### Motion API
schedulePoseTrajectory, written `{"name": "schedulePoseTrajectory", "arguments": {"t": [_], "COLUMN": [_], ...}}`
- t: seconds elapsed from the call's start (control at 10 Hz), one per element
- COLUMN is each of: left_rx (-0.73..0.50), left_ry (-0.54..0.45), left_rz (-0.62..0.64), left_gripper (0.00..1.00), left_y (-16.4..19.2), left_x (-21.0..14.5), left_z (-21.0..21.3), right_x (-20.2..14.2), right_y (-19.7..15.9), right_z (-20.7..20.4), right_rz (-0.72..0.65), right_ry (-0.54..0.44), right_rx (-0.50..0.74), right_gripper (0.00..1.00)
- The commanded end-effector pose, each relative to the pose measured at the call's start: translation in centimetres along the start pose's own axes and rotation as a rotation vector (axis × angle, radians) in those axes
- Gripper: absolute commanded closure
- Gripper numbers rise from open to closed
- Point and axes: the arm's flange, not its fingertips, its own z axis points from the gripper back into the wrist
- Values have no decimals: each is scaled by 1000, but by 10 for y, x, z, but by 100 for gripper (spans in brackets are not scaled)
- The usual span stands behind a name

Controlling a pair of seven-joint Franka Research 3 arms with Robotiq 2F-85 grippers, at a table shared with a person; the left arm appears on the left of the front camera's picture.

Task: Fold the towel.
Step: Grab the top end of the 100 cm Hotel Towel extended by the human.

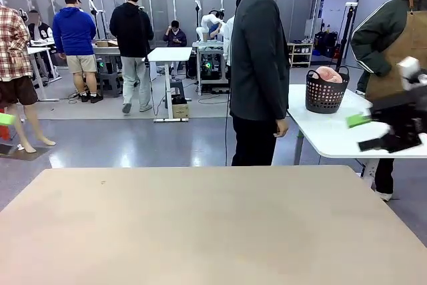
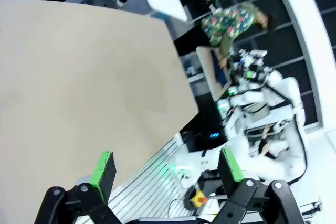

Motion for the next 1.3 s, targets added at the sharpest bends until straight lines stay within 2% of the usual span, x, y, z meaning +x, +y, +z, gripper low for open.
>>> {"name": "schedulePoseTrajectory", "arguments": {"t": [0.0,0.1,0.3,0.6,0.7,0.8,1.2], "left_rx": [-22,-16,-32,-29,-24,-11,-11], "left_ry": [-57,-103,-169,-199,-207,-202,-202], "left_rz": [57,88,65,60,28,86,86], "left_gripper": [0,0,0,0,0,0,0], "left_y": [24,36,56,63,61,67,67], "left_x": [-5,-8,-19,-22,-23,-29,-29], "left_z": [23,45,76,82,82,85,85], "right_x": [-23,-37,-59,-63,-61,-45,-45], "right_y": [-33,-42,-64,-71,-69,-79,-79], "right_z": [27,43,65,63,60,88,88], "right_rz": [-94,-120,-184,-185,-168,-223,-223], "right_ry": [-112,-168,-256,-239,-218,-252,-252], "right_rx": [77,101,146,153,191,151,151], "right_gripper": [0,0,0,0,0,0,0]}}
